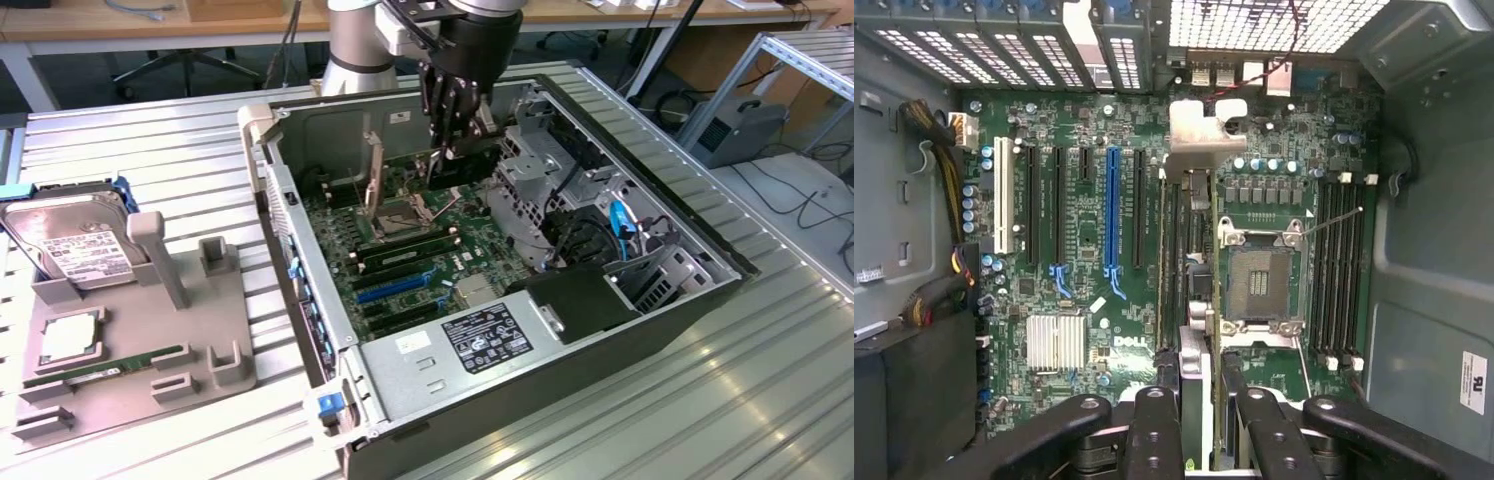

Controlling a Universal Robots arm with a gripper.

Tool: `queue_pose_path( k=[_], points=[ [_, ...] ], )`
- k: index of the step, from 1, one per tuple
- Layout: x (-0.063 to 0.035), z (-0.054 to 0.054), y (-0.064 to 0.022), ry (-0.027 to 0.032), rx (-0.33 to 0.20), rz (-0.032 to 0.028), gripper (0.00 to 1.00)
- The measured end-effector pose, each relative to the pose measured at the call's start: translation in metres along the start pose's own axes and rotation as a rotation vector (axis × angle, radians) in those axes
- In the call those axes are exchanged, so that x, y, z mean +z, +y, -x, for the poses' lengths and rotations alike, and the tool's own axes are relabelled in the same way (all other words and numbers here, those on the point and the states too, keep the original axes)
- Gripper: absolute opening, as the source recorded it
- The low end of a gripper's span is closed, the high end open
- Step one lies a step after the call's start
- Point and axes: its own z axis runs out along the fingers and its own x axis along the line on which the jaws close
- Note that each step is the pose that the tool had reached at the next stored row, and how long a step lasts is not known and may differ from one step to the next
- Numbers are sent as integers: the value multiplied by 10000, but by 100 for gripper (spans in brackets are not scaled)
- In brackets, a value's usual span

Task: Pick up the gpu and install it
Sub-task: 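Insert the gpu into the slot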

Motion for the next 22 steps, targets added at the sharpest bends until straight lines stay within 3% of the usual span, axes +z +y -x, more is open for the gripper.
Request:
queue_pose_path(
  k=[22],
  points=[
    [48,-73,6,1,391,-8,27]
  ],
)
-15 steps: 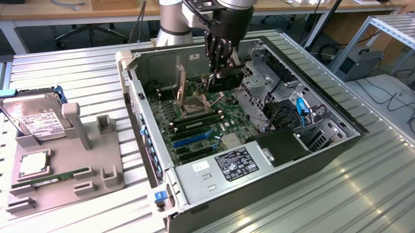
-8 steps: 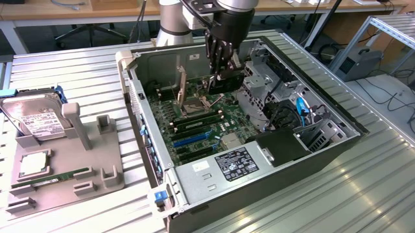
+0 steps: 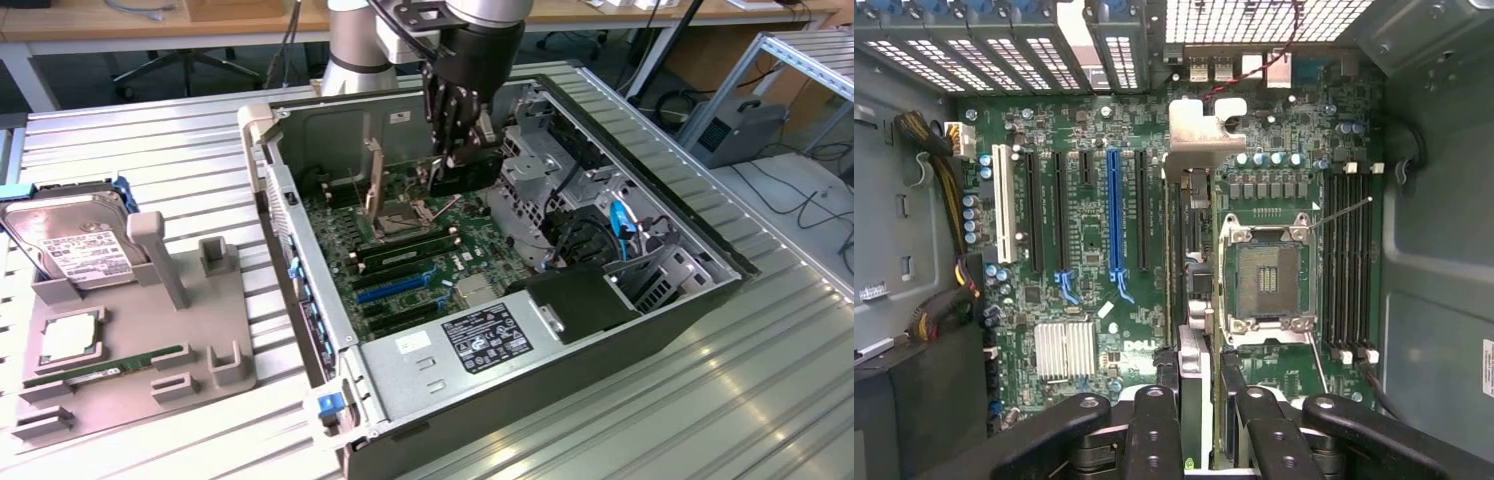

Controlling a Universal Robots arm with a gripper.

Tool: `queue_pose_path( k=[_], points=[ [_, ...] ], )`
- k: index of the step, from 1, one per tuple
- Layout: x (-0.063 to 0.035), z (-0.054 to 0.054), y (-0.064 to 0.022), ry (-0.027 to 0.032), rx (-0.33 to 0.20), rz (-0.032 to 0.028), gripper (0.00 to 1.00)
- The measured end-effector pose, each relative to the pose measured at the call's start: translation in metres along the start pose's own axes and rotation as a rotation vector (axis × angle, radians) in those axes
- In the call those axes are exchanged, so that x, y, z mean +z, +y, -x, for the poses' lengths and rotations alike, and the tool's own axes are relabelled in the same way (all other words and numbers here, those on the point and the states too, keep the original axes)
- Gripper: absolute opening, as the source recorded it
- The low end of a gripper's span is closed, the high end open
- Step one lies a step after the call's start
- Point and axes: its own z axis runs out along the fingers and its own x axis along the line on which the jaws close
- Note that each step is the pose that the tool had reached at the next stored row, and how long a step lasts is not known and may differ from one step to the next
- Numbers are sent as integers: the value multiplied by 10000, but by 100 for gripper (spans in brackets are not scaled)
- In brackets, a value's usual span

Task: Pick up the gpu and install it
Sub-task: 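Insert the gpu into the slot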

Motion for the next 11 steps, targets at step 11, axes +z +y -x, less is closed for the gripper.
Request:
queue_pose_path(
  k=[11],
  points=[
    [27,-39,12,1,17,0,27]
  ],
)
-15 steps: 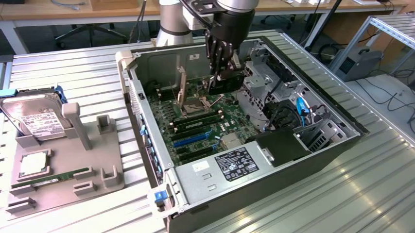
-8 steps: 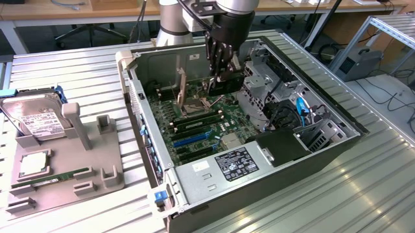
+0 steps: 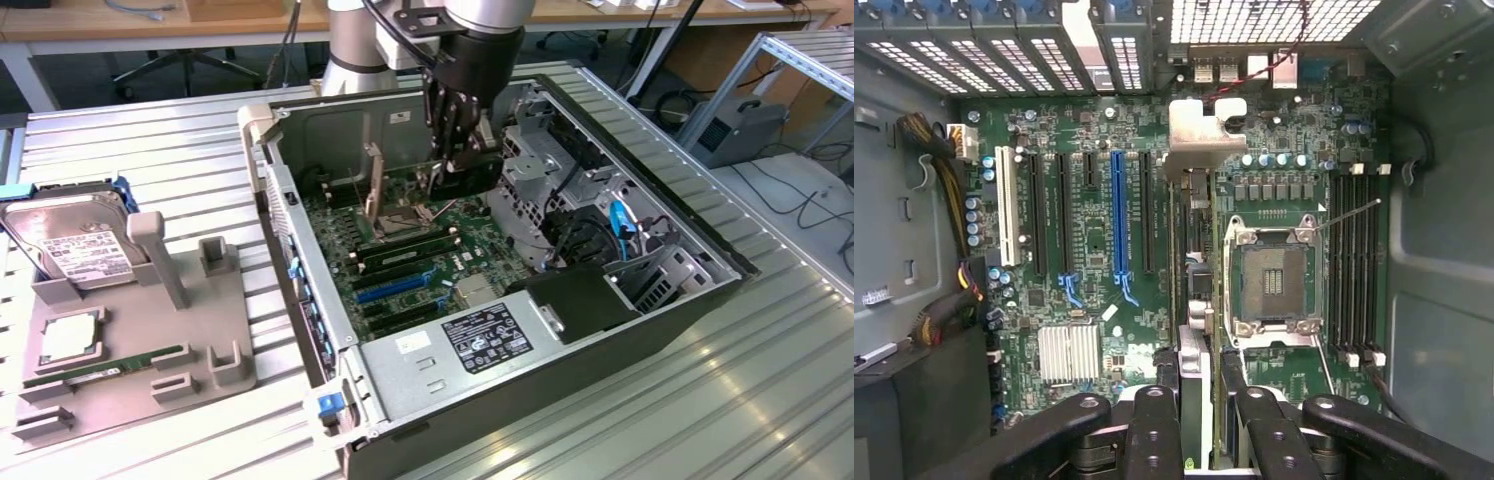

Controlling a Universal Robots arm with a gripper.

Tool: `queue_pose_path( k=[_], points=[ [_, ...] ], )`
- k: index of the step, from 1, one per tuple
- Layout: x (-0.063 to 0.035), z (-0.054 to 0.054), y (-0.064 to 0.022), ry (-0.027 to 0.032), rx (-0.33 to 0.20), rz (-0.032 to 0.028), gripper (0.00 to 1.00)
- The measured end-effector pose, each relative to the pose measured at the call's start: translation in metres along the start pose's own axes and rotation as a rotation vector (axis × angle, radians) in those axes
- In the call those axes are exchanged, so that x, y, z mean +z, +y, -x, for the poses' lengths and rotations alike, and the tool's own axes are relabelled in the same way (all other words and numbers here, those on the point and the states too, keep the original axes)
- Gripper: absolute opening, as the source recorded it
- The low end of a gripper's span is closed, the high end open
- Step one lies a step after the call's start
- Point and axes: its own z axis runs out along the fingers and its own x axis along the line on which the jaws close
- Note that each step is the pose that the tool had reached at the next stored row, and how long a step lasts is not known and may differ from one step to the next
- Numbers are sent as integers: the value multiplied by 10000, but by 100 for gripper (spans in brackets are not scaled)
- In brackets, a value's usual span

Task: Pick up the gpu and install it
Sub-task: 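Insert the gpu into the slot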

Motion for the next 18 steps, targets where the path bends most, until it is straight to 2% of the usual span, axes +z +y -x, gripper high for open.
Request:
queue_pose_path(
  k=[18],
  points=[
    [-1,-108,-3,0,0,0,27]
  ],
)
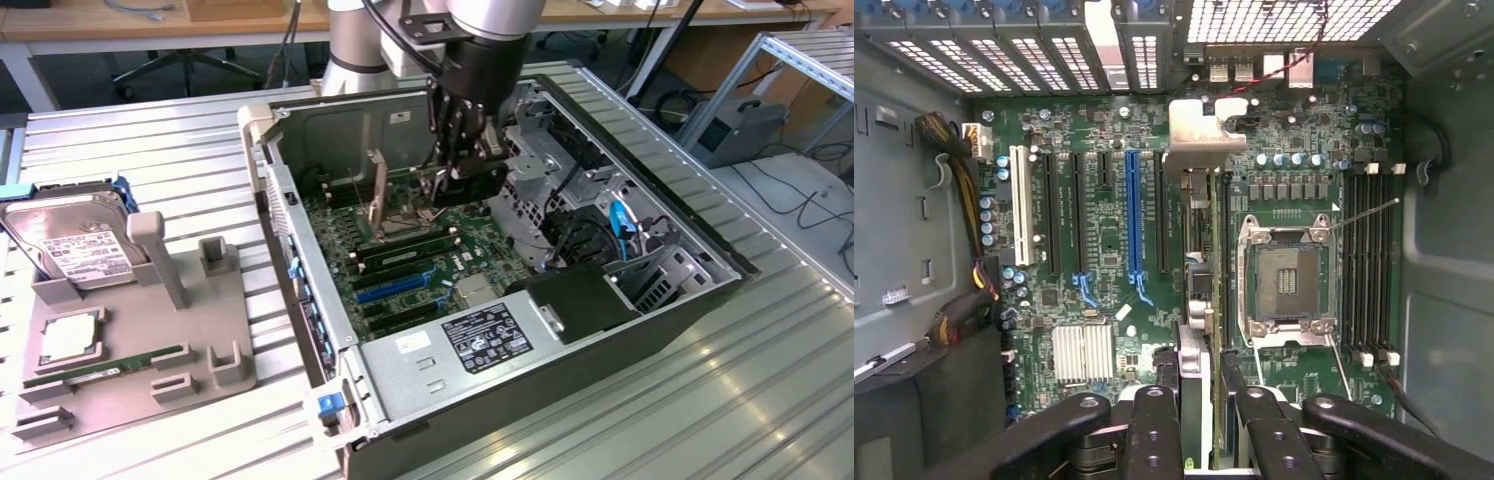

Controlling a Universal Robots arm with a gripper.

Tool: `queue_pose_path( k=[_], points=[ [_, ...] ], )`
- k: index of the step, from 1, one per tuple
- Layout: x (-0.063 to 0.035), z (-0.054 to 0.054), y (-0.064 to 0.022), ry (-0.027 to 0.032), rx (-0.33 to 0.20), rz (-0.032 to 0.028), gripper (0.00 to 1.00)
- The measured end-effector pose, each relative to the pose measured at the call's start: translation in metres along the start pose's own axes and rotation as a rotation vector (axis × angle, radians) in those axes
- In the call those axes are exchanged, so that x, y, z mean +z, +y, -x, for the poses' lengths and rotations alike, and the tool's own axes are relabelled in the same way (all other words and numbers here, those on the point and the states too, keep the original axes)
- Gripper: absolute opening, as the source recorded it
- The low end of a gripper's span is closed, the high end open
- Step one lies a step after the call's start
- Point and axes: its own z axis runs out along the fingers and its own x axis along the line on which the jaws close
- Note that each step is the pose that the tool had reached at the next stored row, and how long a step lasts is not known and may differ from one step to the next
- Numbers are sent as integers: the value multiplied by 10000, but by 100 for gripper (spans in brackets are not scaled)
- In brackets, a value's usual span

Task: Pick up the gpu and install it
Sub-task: 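Insert the gpu into the slot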

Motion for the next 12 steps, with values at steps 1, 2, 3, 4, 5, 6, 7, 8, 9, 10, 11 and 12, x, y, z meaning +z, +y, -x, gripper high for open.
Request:
queue_pose_path(
  k=[1,2,3,4,5,6,7,8,9,10,11,12],
  points=[
    [-1,-7,0,1,0,0,27],
    [0,-13,0,1,0,0,27],
    [0,-18,-1,0,0,0,27],
    [-1,-23,-1,0,0,0,27],
    [-1,-31,-1,1,0,0,27],
    [-1,-34,-1,0,0,0,27],
    [-1,-39,-1,0,0,0,27],
    [-1,-44,-1,0,0,0,27],
    [-1,-48,-1,1,0,0,27],
    [-1,-53,-1,1,0,0,27],
    [-1,-58,-1,1,0,0,27],
    [-1,-61,-1,0,0,0,27]
  ],
)
